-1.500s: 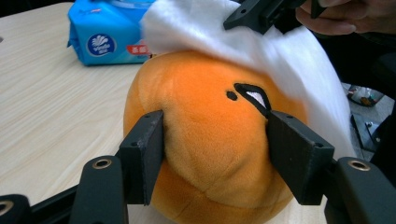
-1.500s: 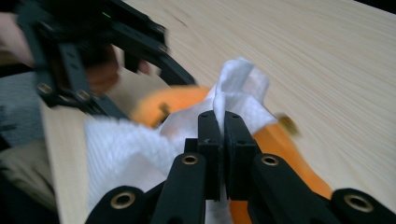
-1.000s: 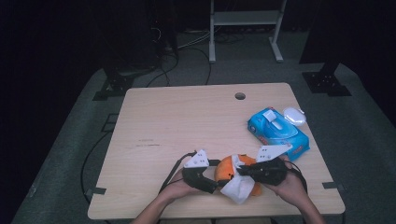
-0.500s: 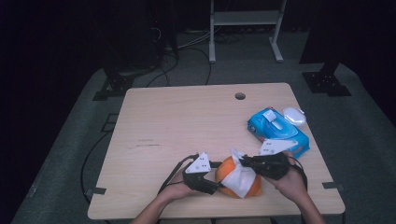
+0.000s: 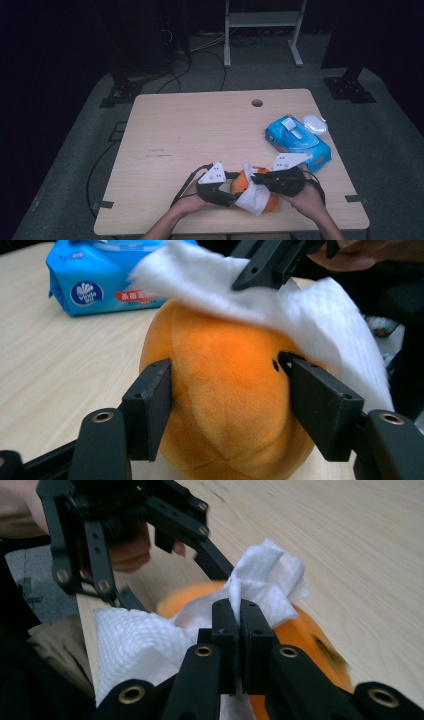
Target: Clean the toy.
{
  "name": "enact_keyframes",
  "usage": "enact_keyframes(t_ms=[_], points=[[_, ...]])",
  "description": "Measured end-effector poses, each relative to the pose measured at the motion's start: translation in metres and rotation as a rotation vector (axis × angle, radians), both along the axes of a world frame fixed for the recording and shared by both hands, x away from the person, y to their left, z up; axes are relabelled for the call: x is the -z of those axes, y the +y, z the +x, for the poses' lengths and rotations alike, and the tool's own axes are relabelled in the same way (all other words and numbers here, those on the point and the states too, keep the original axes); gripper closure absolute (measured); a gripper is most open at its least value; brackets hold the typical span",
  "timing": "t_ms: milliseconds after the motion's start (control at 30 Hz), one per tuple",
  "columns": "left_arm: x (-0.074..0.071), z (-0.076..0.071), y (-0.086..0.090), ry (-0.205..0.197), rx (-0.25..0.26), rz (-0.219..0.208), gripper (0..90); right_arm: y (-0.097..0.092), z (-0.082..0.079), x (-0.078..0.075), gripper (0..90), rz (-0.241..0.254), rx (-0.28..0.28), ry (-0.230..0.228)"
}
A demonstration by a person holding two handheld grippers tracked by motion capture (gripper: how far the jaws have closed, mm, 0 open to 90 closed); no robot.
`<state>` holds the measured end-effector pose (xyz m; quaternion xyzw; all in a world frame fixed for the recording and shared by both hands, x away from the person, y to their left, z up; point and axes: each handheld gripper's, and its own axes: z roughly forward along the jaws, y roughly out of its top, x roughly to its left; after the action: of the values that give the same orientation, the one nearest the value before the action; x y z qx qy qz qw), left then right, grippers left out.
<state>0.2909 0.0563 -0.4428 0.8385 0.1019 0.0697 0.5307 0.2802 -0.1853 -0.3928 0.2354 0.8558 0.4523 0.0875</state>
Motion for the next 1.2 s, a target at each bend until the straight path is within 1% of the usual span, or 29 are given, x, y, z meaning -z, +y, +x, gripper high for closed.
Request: enact_keyframes(t_ms=[33,67,100,133,200,233,300,333,367,400,433,467,500,567,633,667,733,833,867,933,1000,1067,1133,1167,1200], points=[[0.0,-0.001,-0.001,-0.008,0.004,0.004,35.1,0.004,0.0,-0.001,86.0,0.003,-0.011,-0.002],[0.0,-0.001,-0.001,-0.008,0.004,0.004,35.0,0.008,0.0,-0.002,86.0,0.001,-0.017,-0.008],[0.0,-0.001,0.0,-0.018,0.004,0.017,35.1,0.01,0.001,-0.002,86.0,-0.009,-0.018,-0.015],[0.001,0.0,0.001,-0.012,0.003,0.009,35.4,0.01,0.002,-0.001,86.1,-0.014,-0.017,-0.022],[0.002,0.001,0.003,-0.005,0.002,0.005,35.7,0.004,0.004,-0.001,86.1,-0.004,0.002,-0.015],[0.003,0.002,0.004,0.0,0.001,0.006,35.7,-0.001,0.006,0.0,86.1,0.0,0.023,-0.013],[0.003,0.004,0.005,0.011,-0.003,0.0,35.6,-0.016,0.01,0.002,86.1,0.011,0.065,-0.005],[0.004,0.004,0.005,0.015,-0.005,-0.007,35.5,-0.025,0.012,0.004,86.1,0.016,0.089,0.007],[0.003,0.005,0.005,0.016,-0.003,-0.009,35.2,-0.03,0.014,0.007,86.1,0.023,0.099,0.022],[0.002,0.006,0.005,0.024,-0.004,-0.022,34.0,-0.034,0.014,0.009,86.2,0.031,0.105,0.036],[0.0,0.007,0.005,0.032,-0.009,-0.035,31.6,-0.036,0.013,0.01,86.2,0.032,0.11,0.038],[0.0,0.007,0.005,0.032,-0.009,-0.035,28.8,-0.036,0.011,0.011,86.4,0.026,0.115,0.037],[-0.002,0.008,0.004,0.05,-0.026,-0.049,26.6,-0.035,0.01,0.012,86.4,0.019,0.115,0.035],[-0.002,0.008,0.002,0.057,-0.024,-0.041,26.6,-0.032,0.006,0.012,86.5,0.02,0.105,0.042],[-0.001,0.006,0.002,0.059,-0.01,-0.034,29.6,-0.03,0.004,0.011,86.6,0.007,0.099,0.039],[-0.002,0.005,0.002,0.049,-0.002,-0.027,32.0,-0.029,0.004,0.009,86.6,0.003,0.094,0.035],[-0.003,0.003,0.001,0.024,0.012,-0.011,34.6,-0.027,0.002,0.007,86.5,0.013,0.092,0.035],[-0.002,0.001,-0.001,-0.002,0.028,0.003,36.2,-0.014,-0.001,0.003,86.5,0.03,0.062,0.022],[-0.002,0.0,-0.001,-0.004,0.03,0.002,36.3,-0.007,-0.002,0.002,86.4,0.027,0.043,0.013],[-0.002,0.0,0.001,-0.011,0.033,0.012,36.6,0.002,-0.003,0.001,86.4,0.018,0.024,0.004],[-0.001,0.0,0.002,-0.012,0.029,0.013,37.5,0.006,-0.001,0.001,86.3,0.006,0.025,-0.007],[0.0,0.001,0.002,-0.007,0.027,0.004,37.9,0.002,0.001,0.001,86.3,0.011,0.034,-0.008],[0.002,0.003,0.003,-0.001,0.024,0.0,37.9,-0.007,0.004,0.001,86.3,0.007,0.063,-0.01],[0.002,0.003,0.004,0.001,0.024,0.003,37.9,-0.014,0.006,0.002,86.3,0.002,0.085,-0.011],[0.003,0.004,0.005,0.006,0.022,-0.004,37.8,-0.02,0.007,0.003,86.3,0.002,0.104,-0.009]])
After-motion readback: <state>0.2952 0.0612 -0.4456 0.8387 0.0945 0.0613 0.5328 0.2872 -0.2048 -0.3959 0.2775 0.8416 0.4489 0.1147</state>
